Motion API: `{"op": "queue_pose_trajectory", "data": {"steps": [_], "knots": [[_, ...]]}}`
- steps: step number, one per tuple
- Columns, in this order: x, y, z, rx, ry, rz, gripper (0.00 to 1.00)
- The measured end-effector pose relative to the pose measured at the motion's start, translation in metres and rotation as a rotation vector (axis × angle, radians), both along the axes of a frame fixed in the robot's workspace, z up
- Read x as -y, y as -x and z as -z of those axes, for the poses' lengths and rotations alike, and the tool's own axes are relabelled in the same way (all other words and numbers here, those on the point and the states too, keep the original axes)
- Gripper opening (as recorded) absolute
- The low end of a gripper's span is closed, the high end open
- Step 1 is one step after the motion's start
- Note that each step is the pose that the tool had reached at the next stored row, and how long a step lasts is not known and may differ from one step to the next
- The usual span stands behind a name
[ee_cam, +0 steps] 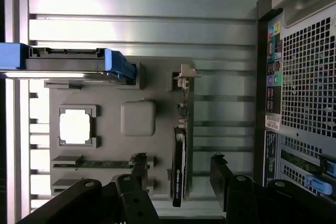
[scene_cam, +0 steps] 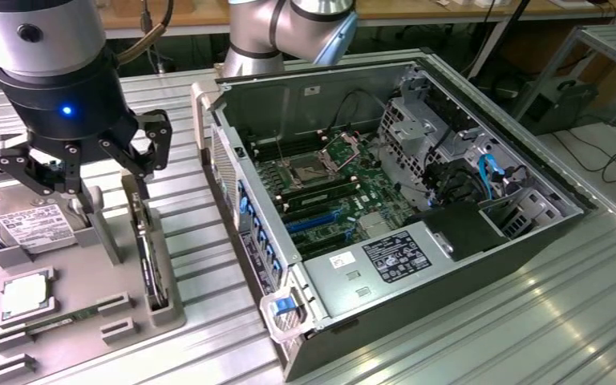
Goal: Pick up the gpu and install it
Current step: 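Pick up the gpu and move the gpu toward the slot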
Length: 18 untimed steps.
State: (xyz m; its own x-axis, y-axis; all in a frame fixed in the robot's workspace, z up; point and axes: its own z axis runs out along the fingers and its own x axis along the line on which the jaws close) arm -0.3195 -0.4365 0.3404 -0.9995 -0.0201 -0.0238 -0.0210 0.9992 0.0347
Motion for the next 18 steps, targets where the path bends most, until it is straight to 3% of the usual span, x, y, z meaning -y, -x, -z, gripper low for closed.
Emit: {"op": "queue_pose_trajectory", "data": {"steps": [18], "knots": [[0.0000, 0.000, 0.0232, -0.0002, -0.0001, -0.006, 0.60]]}}
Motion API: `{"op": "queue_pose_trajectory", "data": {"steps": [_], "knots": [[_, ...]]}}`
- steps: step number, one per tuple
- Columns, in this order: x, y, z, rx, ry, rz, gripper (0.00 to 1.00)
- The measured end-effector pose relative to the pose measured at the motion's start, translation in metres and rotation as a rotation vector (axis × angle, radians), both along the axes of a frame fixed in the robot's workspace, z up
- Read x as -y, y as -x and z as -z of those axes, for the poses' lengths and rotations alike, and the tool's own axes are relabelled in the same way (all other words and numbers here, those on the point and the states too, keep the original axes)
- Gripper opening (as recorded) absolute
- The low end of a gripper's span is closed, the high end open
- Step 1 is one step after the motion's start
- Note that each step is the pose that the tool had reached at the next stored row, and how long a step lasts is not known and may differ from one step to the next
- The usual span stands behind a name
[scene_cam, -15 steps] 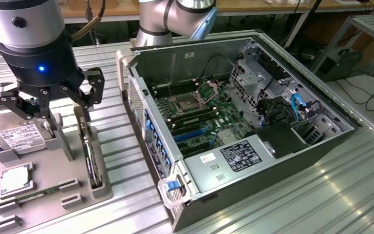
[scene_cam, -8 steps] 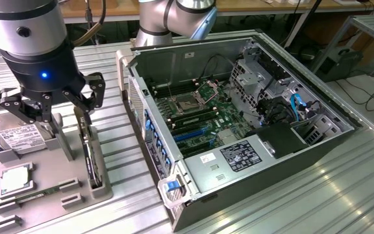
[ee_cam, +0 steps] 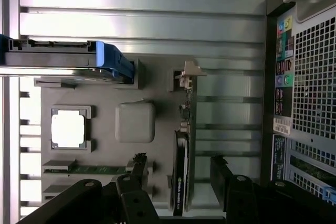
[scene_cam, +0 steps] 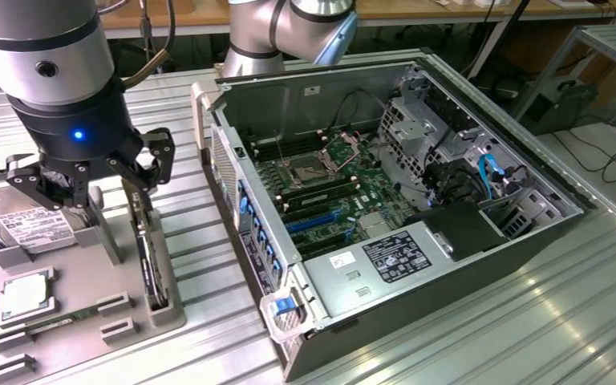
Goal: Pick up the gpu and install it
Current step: 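Pick up the gpu and move the gpu toward the slot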
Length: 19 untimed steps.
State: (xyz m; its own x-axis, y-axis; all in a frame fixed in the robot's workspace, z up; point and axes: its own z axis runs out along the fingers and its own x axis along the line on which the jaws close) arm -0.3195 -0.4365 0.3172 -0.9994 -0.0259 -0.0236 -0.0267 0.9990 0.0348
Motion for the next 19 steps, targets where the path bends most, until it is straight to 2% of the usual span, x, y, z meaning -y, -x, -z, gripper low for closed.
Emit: {"op": "queue_pose_trajectory", "data": {"steps": [19], "knots": [[0.0000, 0.000, 0.0209, 0.0000, 0.0000, 0.000, 0.60]]}}
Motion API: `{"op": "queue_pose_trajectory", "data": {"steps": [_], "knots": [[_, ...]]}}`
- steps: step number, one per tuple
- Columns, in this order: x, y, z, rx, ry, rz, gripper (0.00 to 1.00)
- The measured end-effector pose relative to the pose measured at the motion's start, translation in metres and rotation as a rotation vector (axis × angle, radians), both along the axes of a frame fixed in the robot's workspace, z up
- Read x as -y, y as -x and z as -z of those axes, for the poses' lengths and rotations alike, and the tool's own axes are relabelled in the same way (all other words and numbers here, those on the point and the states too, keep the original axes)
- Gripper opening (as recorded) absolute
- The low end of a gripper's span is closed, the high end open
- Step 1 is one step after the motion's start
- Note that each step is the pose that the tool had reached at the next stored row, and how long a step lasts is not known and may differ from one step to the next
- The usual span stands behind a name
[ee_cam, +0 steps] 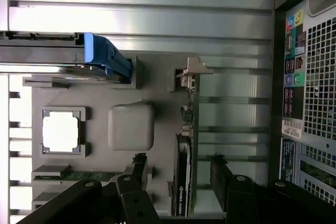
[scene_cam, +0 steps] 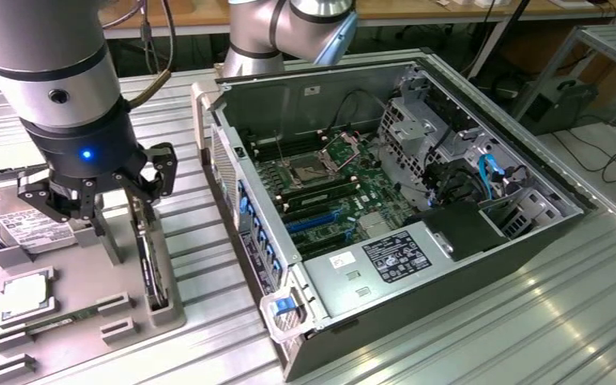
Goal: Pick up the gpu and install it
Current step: 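Pick up the gpu and move the gpu toward the slot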
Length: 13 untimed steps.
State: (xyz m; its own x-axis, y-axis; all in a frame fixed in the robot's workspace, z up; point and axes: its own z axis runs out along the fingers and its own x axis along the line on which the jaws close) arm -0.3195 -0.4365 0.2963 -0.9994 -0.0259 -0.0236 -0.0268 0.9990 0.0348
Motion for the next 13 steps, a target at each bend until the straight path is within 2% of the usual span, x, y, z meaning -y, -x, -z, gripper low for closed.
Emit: {"op": "queue_pose_trajectory", "data": {"steps": [9, 13], "knots": [[0.0001, 0.000, 0.0098, -0.0004, 0.0001, 0.000, 0.60], [0.0028, 0.000, 0.0120, 0.0019, 0.0000, 0.000, 0.60]]}}
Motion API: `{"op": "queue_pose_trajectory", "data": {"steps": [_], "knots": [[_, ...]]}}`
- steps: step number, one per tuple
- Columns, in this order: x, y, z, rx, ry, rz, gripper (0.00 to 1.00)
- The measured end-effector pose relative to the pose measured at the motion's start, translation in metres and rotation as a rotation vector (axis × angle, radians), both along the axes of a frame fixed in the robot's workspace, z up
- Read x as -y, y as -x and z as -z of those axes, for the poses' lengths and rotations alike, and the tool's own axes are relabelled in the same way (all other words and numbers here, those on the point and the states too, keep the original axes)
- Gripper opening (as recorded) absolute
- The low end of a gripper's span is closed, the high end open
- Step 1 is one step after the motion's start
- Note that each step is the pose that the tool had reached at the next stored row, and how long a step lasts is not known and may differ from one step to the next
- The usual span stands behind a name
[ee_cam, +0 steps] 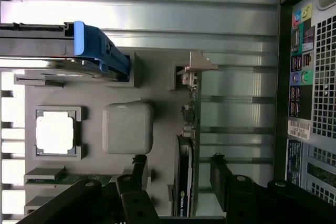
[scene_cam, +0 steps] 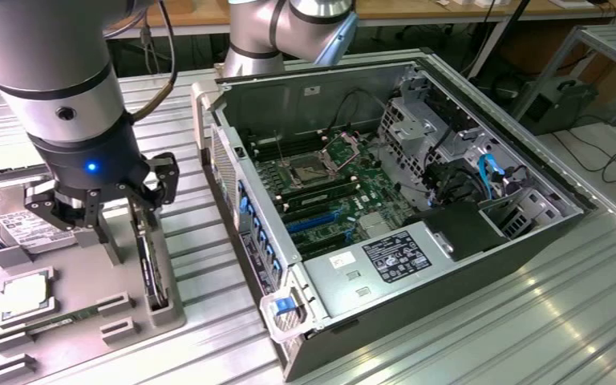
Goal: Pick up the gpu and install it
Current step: 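Pick up the gpu and move the gpu toward the slot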
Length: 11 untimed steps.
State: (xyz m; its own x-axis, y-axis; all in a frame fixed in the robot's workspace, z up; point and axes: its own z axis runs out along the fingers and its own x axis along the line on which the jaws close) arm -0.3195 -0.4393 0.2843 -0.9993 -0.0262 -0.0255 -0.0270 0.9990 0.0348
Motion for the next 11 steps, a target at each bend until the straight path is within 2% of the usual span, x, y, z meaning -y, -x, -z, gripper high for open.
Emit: {"op": "queue_pose_trajectory", "data": {"steps": [6, 8, 11], "knots": [[0.0073, 0.0000, 0.0034, 0.0008, 0.0000, 0.000, 0.60], [0.0095, -0.0008, 0.0059, -0.0041, -0.0001, 0.000, 0.60], [0.0103, -0.0025, 0.0089, -0.0166, -0.0003, 0.000, 0.60]]}}
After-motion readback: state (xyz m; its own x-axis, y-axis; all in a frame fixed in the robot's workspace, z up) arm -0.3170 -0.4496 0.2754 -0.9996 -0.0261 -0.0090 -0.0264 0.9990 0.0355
